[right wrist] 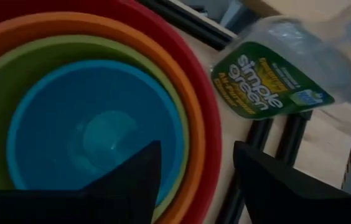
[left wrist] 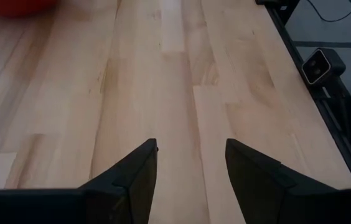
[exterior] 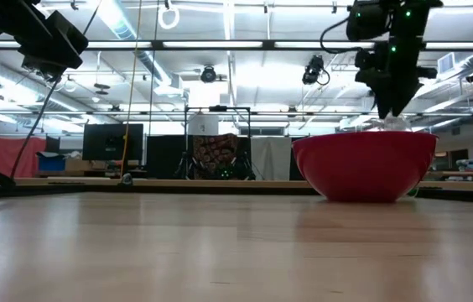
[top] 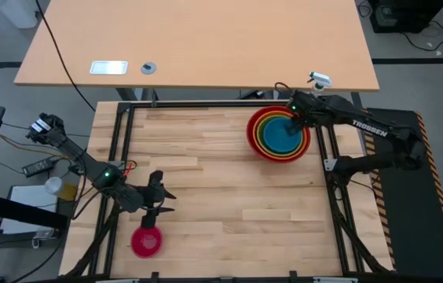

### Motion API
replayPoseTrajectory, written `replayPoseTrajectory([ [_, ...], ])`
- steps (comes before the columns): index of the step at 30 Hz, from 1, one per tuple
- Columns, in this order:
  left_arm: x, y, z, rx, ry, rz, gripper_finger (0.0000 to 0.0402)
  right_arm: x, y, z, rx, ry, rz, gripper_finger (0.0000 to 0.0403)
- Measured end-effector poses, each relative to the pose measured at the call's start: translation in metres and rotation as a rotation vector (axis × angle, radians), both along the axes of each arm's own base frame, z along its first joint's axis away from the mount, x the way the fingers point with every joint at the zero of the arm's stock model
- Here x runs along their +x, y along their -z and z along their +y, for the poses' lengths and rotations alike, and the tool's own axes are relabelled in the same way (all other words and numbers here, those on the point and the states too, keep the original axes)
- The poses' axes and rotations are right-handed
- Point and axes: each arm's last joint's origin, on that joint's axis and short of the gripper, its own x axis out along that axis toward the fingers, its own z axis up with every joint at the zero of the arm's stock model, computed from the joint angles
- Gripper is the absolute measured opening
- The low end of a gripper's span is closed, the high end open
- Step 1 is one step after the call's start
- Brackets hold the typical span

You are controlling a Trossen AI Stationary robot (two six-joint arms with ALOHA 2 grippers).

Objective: Nest bowls inside each other
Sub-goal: Stack the pink bowl on top of the blue bowl

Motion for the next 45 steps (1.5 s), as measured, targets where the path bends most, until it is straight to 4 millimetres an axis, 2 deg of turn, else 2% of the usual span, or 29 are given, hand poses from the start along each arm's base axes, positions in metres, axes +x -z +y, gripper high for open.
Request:
replayPoseTrajectory([
  [11,-0.001,0.0,-0.001,-0.034,0.036,0.021,0.0192,0.003,0.024,0.016,0.046,-0.042,0.057,0.0201],
  [17,-0.004,0.006,-0.001,-0.16,0.108,0.16,0.0192,0.021,0.014,0.034,0.036,-0.155,-0.041,0.02],
  [23,-0.019,0.013,-0.01,-0.153,0.219,0.287,0.0192,0.04,0.002,0.06,-0.005,-0.272,-0.148,0.0197],
  [27,-0.027,0.014,-0.017,-0.176,0.23,0.33,0.0192,0.046,-0.001,0.074,-0.071,-0.321,-0.162,0.0196],
  [34,-0.02,0.039,-0.028,-0.161,0.174,0.498,0.0192,0.053,-0.004,0.09,-0.147,-0.382,-0.202,0.0196],
  [39,-0.012,0.057,-0.039,-0.139,0.193,0.613,0.0192,0.056,-0.006,0.094,-0.153,-0.401,-0.226,0.0196],
  [45,-0.004,0.068,-0.048,-0.086,0.189,0.722,0.0182,0.057,-0.006,0.096,-0.156,-0.409,-0.238,0.0196],
])
